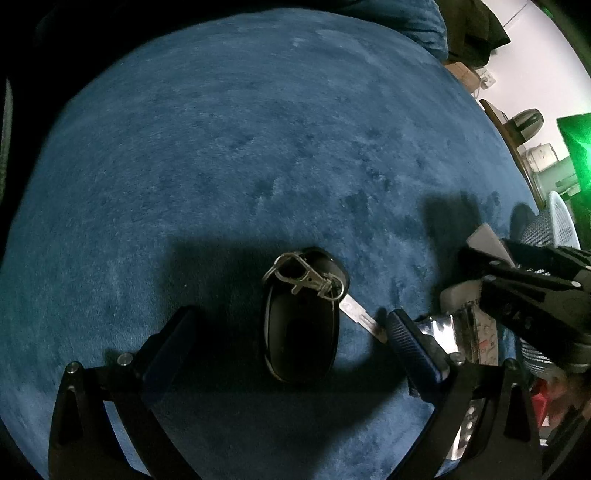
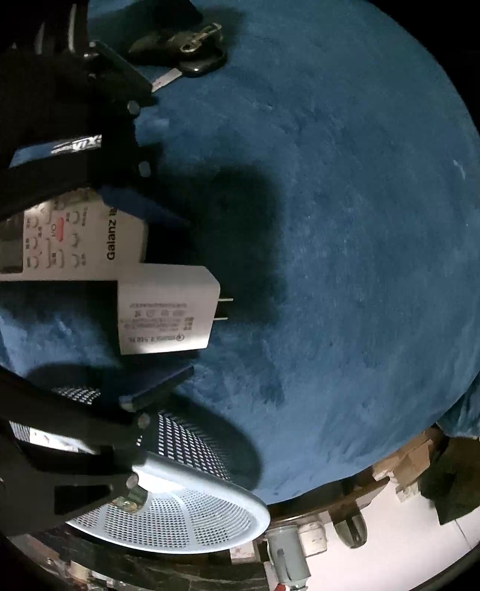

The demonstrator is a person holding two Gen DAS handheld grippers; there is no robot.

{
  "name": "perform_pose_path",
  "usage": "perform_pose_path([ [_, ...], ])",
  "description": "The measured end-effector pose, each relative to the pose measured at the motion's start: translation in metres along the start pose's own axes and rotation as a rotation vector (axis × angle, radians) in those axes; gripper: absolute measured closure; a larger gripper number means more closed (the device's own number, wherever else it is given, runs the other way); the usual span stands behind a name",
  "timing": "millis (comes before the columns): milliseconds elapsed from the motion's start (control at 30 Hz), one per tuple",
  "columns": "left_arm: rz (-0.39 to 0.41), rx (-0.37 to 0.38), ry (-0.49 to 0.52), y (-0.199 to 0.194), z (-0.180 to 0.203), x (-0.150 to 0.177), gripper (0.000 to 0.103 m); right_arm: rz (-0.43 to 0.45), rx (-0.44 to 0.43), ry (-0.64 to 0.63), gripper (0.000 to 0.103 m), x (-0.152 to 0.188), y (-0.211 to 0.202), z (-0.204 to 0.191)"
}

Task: Organize rigid objects
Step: 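Close the right tool on the white plug charger while the left tool closes on the car key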

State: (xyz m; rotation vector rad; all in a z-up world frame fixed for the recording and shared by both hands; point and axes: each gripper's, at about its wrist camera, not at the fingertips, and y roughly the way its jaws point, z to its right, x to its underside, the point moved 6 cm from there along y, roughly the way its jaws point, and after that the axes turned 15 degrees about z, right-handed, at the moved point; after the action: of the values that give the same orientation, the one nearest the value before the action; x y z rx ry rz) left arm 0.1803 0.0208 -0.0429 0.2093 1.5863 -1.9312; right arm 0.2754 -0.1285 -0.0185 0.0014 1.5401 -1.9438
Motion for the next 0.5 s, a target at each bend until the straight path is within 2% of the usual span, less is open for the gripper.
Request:
perform_pose_path([
  [100, 0.001, -0.001, -0.001, -0.001, 0.001, 0.0, 0.001, -0.009, -0.075, 0.039, 0.058, 0.002, -0.001, 0.004],
  [200, 0.002, 0.002, -0.014, -0.003, 0.0, -0.001, 0.001, -0.002, -0.201, 0.106, 0.058, 0.003, -0.007, 0.01],
  [267, 0.002, 0.007, -0.027, -0.004, -0.001, -0.002, 0.001, 0.015, -0.316, 0.167, 0.058, -0.001, -0.015, 0.013],
  [367, 0.005, 0.014, -0.063, -0.006, -0.006, -0.005, 0.001, 0.017, -0.403, 0.227, 0.058, -0.003, -0.022, 0.015],
  [500, -0.002, 0.015, -0.091, -0.008, -0.01, -0.007, 0.002, -0.008, -0.409, 0.22, 0.058, 0.003, -0.015, 0.009],
])
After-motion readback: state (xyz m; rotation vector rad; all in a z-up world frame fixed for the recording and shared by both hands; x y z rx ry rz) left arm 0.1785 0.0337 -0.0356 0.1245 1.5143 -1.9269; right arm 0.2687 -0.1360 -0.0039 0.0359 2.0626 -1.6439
